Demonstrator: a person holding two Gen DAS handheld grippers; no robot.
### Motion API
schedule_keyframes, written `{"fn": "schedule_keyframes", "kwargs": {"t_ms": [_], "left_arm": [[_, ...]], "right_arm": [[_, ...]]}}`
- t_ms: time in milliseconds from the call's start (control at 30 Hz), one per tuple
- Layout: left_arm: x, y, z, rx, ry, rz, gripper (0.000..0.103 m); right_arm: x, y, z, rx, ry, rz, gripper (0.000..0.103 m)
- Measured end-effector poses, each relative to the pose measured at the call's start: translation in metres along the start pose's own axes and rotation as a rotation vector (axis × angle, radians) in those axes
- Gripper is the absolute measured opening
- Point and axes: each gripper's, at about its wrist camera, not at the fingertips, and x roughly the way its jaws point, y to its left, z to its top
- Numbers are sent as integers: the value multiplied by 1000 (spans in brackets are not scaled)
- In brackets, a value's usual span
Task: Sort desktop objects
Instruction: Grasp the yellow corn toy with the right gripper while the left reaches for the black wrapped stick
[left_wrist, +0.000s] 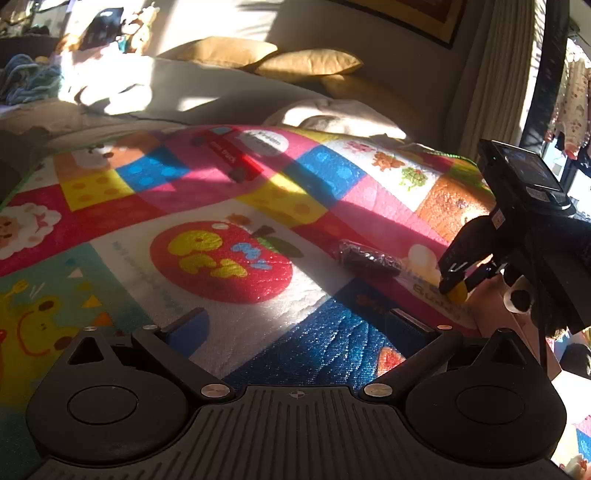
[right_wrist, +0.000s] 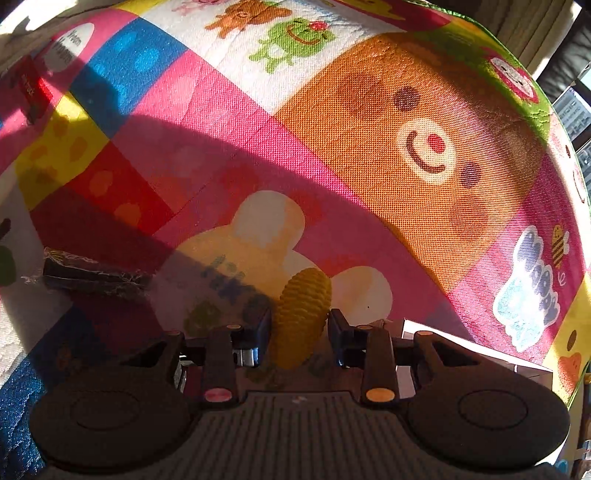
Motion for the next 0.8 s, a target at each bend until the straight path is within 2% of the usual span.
{"fn": "schedule_keyframes", "kwargs": {"t_ms": [67,133,233,300,367,400,467,533,600,700,800], "left_arm": [[0,0,0,-1,-1,-5,103],[1,1,0,-6,1,-9,103],[2,4,0,-21,7,-15,103],[2,6,1,-31,8,-17,103],[2,6,0,-30,4,-20,103],[1,5,0,-23,0,-22,103],[-2,-1,-1,12,-17,-29,103],[-4,-10,-2,62,-26,-32,103],[-4,-20,-3,107,-9,-46,103],[0,-44,-5,199,31,-74,103],[4,-72,-3,316,29,-58,103]], "right_arm": [[1,4,-1,-11,-11,-24,31],[-11,-1,-4,20,-30,8,30],[-60,-20,-27,61,-93,149,30],[-109,-37,-61,58,-165,279,30],[-152,-52,-103,34,-234,358,31],[-168,-59,-128,10,-271,367,31],[-187,-67,-178,-46,-326,313,31],[-189,-66,-226,-106,-328,244,31],[-184,-62,-266,-152,-308,217,31],[-162,-63,-300,-129,-258,270,31],[-148,-67,-317,-83,-298,286,31]]}}
